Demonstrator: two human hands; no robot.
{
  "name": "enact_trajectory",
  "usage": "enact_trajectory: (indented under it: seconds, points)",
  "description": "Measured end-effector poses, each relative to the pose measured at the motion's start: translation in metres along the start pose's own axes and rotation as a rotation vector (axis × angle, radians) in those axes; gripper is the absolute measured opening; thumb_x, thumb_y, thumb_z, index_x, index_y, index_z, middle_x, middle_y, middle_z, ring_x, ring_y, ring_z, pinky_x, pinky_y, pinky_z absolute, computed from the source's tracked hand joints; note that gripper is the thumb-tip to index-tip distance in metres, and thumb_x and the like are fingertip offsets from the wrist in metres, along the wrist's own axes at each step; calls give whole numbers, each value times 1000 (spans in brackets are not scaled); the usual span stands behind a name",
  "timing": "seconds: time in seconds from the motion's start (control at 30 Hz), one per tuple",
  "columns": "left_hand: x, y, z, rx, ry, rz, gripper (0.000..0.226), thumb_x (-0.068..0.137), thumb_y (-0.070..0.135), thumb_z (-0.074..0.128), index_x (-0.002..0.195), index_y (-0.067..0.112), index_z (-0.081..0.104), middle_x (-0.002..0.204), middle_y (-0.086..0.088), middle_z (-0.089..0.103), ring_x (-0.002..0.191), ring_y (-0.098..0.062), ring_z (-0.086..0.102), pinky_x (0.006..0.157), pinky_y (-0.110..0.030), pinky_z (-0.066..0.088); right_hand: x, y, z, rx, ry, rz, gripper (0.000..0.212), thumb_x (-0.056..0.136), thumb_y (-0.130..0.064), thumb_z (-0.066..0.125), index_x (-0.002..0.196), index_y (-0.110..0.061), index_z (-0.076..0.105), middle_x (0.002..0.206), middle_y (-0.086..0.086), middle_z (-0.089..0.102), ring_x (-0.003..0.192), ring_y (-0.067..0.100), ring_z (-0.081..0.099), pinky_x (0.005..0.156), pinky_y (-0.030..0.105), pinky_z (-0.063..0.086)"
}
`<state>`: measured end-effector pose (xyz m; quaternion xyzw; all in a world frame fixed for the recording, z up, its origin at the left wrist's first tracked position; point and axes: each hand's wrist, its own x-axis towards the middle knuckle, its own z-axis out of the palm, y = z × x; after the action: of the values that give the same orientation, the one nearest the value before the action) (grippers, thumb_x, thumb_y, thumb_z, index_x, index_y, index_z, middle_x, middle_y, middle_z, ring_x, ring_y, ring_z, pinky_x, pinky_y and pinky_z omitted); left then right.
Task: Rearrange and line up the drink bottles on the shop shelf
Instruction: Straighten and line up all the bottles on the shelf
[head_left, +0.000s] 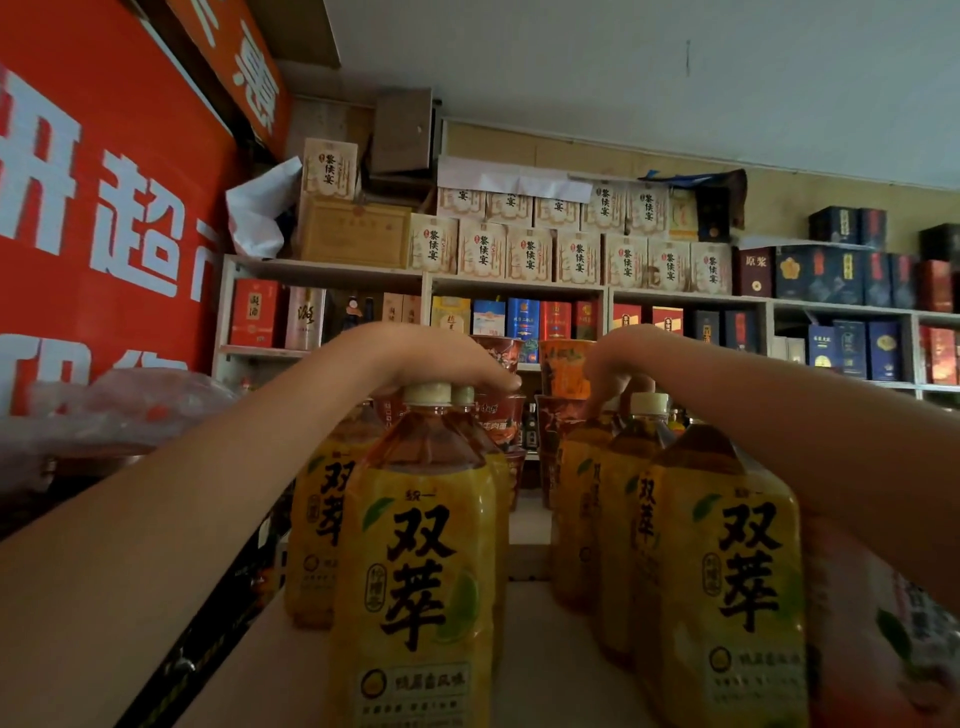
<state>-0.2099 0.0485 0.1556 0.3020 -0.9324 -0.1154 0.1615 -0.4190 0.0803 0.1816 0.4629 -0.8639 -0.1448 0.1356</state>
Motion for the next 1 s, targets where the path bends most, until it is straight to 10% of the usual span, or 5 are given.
enact_trajectory:
  seconds: [0.17, 0.27, 0.53, 0.77, 1.0]
  points:
    - [4, -7, 4, -222, 89, 58, 39, 92, 49, 48, 117, 23, 62, 109, 12, 65, 103, -5, 57, 103, -33, 38, -2, -1, 2, -32, -44, -48, 59, 91, -53, 47, 133, -11, 48, 116, 1, 58, 115, 24, 53, 80, 31, 45]
    - [-3, -8, 6, -375, 276, 65, 39, 94, 49, 45, 107, 19, 67, 111, 3, 67, 99, -8, 62, 95, -29, 42, -3, 0, 2, -83, 10, -56, 59, 90, -56, 47, 130, -13, 49, 85, -5, 52, 91, 18, 52, 62, 25, 44]
    - [-74, -33, 53, -714, 575, 100, 43, 75, 66, 50, 102, 35, 64, 89, 20, 70, 84, 3, 64, 78, -25, 44, -28, -9, -5, -42, 402, -261, 48, 95, -47, 42, 125, -12, 55, 121, 7, 58, 108, 22, 55, 96, 38, 45]
    - [-97, -37, 108, -877, 680, 8, 60, 57, 72, 66, 105, 37, 54, 116, 2, 60, 100, -14, 64, 89, -39, 51, -125, -72, 12, 730, 554, -747, 58, 85, -67, 33, 108, -21, 60, 92, -4, 65, 82, 10, 62, 71, 21, 49]
    - [-94, -17, 112, -1038, 685, 63, 62, 47, 63, 68, 102, 36, 60, 92, 7, 73, 80, -10, 71, 64, -29, 56, -125, -95, 35, 1058, 518, -706, 30, 93, -46, 47, 114, -25, 52, 92, -9, 57, 80, 4, 57, 60, 16, 45]
